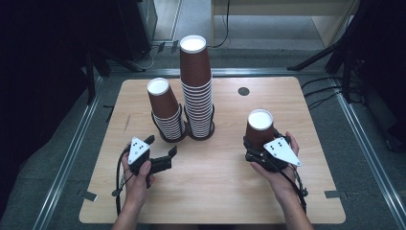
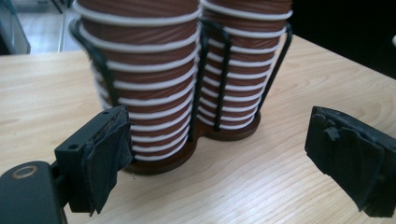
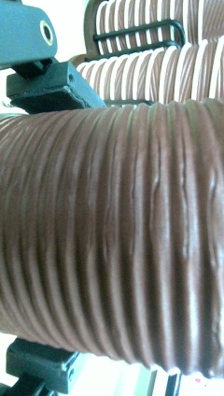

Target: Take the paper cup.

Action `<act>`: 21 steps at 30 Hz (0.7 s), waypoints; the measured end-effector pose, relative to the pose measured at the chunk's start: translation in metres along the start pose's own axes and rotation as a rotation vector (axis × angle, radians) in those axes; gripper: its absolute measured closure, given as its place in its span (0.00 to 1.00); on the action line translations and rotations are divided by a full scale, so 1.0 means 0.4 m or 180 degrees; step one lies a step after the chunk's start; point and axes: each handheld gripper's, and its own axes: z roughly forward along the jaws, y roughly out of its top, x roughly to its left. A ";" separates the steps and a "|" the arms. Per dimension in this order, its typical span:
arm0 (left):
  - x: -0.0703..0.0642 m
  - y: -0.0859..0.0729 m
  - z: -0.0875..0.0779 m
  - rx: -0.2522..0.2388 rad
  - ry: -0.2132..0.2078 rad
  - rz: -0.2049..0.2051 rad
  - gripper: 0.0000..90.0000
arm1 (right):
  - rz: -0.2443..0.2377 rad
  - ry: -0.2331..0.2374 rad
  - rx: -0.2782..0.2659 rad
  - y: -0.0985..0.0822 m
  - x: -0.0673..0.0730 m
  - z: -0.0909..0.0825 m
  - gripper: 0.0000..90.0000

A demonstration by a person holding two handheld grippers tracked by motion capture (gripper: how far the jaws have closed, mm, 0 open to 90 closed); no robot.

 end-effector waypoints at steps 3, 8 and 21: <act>-0.012 0.008 0.001 -0.0026 -0.0054 0.0028 0.08 | -0.0073 0.0011 0.0023 -0.001 0.016 0.003 0.13; -0.024 0.018 -0.006 -0.0038 -0.0157 0.0045 0.08 | -0.0223 0.0035 0.0069 -0.009 0.043 0.012 0.13; -0.073 0.023 -0.003 0.0023 -0.0516 0.0135 0.08 | -0.0638 0.0058 0.0034 -0.007 0.102 0.012 0.13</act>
